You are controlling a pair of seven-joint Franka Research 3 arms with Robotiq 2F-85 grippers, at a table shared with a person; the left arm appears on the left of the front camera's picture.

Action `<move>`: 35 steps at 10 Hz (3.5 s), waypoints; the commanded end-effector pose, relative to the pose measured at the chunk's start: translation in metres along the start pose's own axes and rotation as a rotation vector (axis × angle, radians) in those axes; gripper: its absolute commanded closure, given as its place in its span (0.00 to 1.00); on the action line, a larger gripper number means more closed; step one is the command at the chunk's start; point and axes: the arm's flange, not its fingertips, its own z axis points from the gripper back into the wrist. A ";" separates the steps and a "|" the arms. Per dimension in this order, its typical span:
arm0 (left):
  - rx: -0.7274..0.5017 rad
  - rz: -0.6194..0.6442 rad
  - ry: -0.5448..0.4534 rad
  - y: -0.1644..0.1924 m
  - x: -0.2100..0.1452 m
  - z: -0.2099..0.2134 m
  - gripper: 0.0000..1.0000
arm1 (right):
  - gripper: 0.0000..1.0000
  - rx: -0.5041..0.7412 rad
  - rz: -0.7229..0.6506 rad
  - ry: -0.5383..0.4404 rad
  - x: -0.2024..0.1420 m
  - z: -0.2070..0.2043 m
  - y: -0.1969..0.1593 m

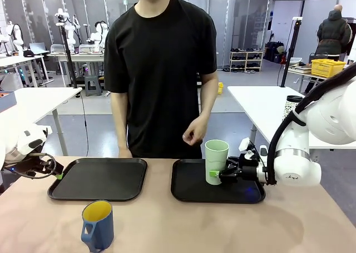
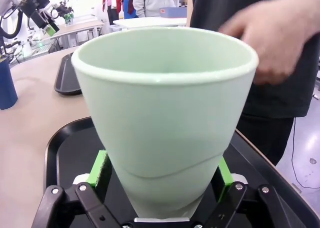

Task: Sort and store the cups by type.
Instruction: Place the picked Reusable plastic cup into the Flat Tray indicated by the person, then pick up the Handle plastic cup and place it into the empty Flat Tray.

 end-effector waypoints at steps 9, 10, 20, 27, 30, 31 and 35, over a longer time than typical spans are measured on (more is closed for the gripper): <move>0.001 0.002 -0.002 0.001 0.000 0.000 0.00 | 0.03 -0.073 -0.063 0.198 0.040 0.089 0.040; 0.001 0.002 -0.002 0.001 0.000 0.000 0.00 | 0.03 -0.081 -0.060 0.209 0.043 0.093 0.042; 0.001 0.002 -0.002 0.001 0.000 0.000 0.00 | 0.03 -0.150 -0.009 0.275 0.050 0.115 0.049; 0.001 0.002 -0.002 0.001 0.000 0.000 0.00 | 0.03 -0.150 -0.009 0.275 0.050 0.115 0.049; 0.001 0.002 -0.002 0.001 0.000 0.000 0.00 | 0.03 -0.167 0.093 0.409 0.070 0.131 0.072; 0.001 0.002 -0.002 0.001 0.000 0.000 0.00 | 0.03 -0.223 0.175 0.576 0.089 0.148 0.088; 0.001 0.002 -0.002 0.001 0.000 0.000 0.00 | 0.03 -0.073 0.329 1.066 0.145 0.187 0.122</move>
